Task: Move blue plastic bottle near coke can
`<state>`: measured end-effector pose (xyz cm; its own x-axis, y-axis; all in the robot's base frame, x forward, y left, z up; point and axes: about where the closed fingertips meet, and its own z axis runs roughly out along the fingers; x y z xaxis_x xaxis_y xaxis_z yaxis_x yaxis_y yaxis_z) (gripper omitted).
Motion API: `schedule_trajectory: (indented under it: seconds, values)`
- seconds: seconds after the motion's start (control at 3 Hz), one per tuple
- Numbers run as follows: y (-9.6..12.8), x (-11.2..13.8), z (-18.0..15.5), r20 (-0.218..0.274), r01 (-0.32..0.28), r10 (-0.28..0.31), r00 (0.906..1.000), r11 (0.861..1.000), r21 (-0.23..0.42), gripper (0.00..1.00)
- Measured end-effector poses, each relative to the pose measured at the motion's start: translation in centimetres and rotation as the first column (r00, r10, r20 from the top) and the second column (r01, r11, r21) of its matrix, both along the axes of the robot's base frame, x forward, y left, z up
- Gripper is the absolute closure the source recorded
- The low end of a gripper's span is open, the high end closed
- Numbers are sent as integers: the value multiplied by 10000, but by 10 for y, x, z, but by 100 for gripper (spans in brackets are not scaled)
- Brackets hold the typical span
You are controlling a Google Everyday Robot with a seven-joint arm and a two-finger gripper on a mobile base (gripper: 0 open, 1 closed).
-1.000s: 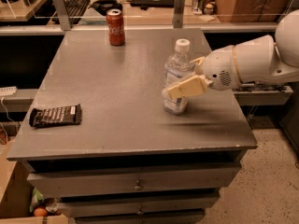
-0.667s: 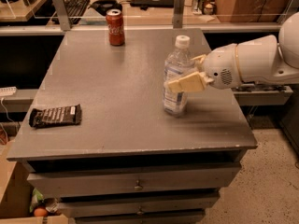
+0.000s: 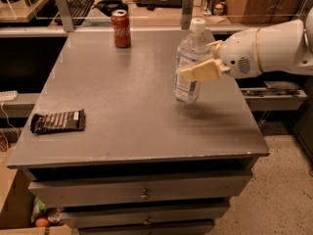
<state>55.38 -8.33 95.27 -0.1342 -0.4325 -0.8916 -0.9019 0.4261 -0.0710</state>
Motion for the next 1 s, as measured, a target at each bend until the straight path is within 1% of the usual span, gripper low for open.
schedule_trajectory:
  seconds: [0.33,0.67,1.0]
  values:
    - [0,0,0,-1,-1,1,10000,10000,-1,100]
    - [15,56,-6,313,60,-63,9995,9999,97,100]
    - [25,126,-6,685,211,-217,9974,9997,94,100]
